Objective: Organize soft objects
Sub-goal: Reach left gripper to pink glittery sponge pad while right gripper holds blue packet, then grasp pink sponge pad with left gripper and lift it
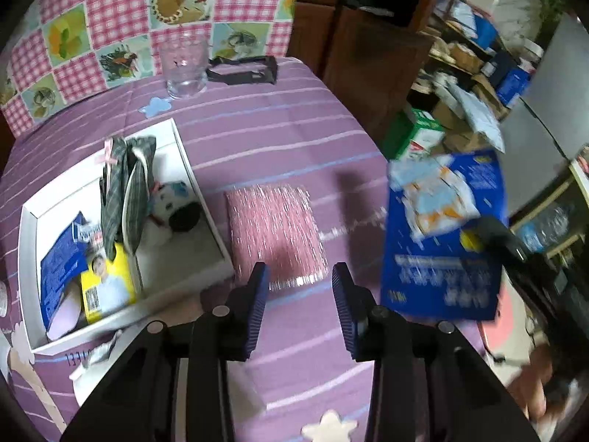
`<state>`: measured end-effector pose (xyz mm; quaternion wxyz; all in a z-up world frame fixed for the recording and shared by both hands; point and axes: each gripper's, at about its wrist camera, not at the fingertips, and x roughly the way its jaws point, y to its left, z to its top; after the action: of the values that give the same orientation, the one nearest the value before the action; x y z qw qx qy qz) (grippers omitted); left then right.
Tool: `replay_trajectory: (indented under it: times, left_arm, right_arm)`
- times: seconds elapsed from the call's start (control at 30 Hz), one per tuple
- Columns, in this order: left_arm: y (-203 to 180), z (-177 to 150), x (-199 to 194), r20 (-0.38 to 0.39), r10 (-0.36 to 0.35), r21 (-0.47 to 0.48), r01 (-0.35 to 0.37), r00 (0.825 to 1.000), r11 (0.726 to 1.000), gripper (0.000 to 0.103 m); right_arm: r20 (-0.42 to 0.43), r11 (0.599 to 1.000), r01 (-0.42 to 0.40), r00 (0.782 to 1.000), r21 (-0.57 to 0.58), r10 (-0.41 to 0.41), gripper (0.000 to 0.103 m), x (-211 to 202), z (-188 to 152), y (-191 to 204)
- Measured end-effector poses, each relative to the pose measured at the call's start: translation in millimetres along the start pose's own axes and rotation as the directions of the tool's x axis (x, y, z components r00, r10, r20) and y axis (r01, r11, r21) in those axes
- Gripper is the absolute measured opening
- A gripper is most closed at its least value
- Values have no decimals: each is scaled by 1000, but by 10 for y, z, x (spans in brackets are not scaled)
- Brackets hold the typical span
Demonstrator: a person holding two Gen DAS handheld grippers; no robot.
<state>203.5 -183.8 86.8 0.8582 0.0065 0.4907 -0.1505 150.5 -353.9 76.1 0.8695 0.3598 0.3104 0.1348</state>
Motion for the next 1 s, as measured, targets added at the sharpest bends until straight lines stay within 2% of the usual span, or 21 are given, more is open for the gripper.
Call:
replay_trajectory:
  times: [0.23, 0.33, 0.37, 0.4, 0.53, 0.7, 0.8, 0.83, 0.9, 1.0]
  left_arm:
    - [-79, 172, 468, -64, 117, -6, -117, 991, 993, 35]
    - [-131, 186, 657, -57, 300, 43, -298, 952, 954, 35]
    - [-133, 193, 710, -61, 322, 51, -319, 945, 946, 35]
    - [-154, 203, 749, -57, 324, 63, -321, 944, 945, 35]
    - [-175, 243, 783, -78, 274, 29, -273, 958, 962, 40]
    - [-121, 242, 819, -107, 222, -19, -225, 969, 974, 60]
    - [-111, 231, 842, -113, 168, -18, -171, 979, 985, 66]
    - [-115, 221, 855, -137, 127, -23, -131, 982, 991, 69]
    - [-103, 172, 923, -217, 13, -64, -27, 976, 998, 84]
    - [-152, 148, 887, -182, 19, -27, -25, 983, 999, 84]
  right_arm:
    - [-6, 999, 16, 1000, 33, -16, 3, -13, 25, -67]
    - [-6, 998, 23, 1000, 51, -23, 3, -16, 41, -109]
    - [-10, 998, 21, 1000, 54, -21, 3, -10, 43, -112]
    - [-13, 998, 21, 1000, 57, -20, 3, -4, 42, -116]
    - [-18, 998, 41, 999, 46, -40, 3, 19, 34, -106]
    - [-18, 997, 58, 998, 46, -57, 3, 25, 37, -132]
    - [-18, 997, 65, 998, 47, -65, 3, 28, 43, -140]
    - [-18, 997, 66, 998, 47, -65, 3, 27, 45, -143]
    - [-18, 997, 70, 997, 46, -69, 3, 26, 47, -145]
    - [-11, 996, 74, 997, 42, -74, 3, 14, 56, -145]
